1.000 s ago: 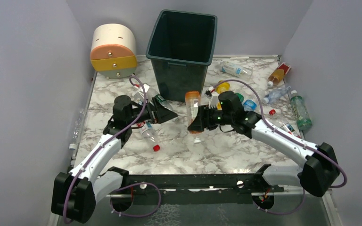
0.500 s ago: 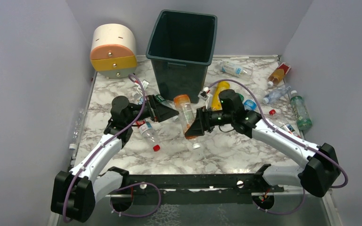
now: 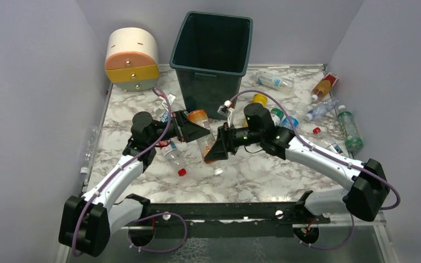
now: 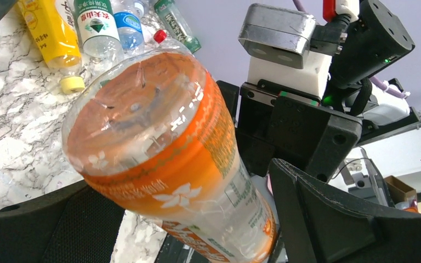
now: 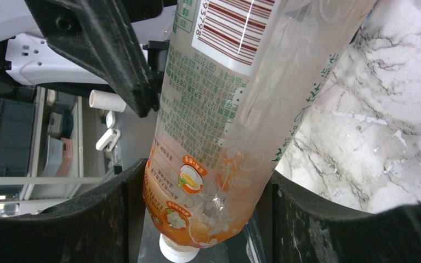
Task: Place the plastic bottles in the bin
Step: Pick up the plastic bottle at the center of the board.
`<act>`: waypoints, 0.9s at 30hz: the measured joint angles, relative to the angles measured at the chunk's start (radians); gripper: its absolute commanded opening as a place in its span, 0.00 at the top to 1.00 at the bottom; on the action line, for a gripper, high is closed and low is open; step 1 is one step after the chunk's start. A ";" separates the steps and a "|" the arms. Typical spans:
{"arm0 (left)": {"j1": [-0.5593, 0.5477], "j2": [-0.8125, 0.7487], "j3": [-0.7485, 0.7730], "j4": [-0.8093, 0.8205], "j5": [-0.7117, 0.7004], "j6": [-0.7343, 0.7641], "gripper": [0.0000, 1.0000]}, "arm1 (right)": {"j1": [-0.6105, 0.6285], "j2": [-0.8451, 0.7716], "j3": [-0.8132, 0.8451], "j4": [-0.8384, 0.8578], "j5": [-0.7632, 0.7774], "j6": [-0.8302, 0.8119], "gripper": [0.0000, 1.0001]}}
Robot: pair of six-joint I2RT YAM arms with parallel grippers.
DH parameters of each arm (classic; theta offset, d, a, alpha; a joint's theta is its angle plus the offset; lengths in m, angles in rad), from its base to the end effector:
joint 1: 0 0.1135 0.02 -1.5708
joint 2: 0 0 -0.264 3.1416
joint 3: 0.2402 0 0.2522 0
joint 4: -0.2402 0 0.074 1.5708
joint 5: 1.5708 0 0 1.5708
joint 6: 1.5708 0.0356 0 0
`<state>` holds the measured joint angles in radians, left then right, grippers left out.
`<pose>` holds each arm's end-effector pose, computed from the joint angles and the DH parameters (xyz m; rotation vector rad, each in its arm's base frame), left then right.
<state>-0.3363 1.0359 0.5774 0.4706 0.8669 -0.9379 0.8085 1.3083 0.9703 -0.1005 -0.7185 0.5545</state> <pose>0.2069 -0.1011 0.2872 0.2505 1.8131 -1.6146 0.1859 0.2286 0.3010 -0.8013 2.1206 1.5259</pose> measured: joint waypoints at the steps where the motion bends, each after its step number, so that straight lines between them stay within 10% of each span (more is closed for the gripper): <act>1: 0.000 0.000 0.000 0.000 -0.001 -0.001 0.07 | 0.003 0.003 0.004 0.001 0.000 0.002 0.48; 10: -0.001 0.004 -0.004 0.013 -0.026 -0.051 0.54 | 0.017 0.006 0.009 0.022 0.021 -0.006 0.37; 16: -0.006 0.011 -0.003 0.026 -0.026 -0.066 0.54 | 0.017 0.007 0.009 0.019 0.036 -0.001 0.11; 27: -0.005 0.174 0.307 0.024 -0.025 -0.045 0.53 | 0.017 -0.170 0.004 -0.114 0.112 -0.007 0.02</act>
<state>-0.3408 1.2095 0.8848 0.4950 0.8417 -0.9825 0.8257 1.1385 0.9745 -0.2142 -0.6067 0.5476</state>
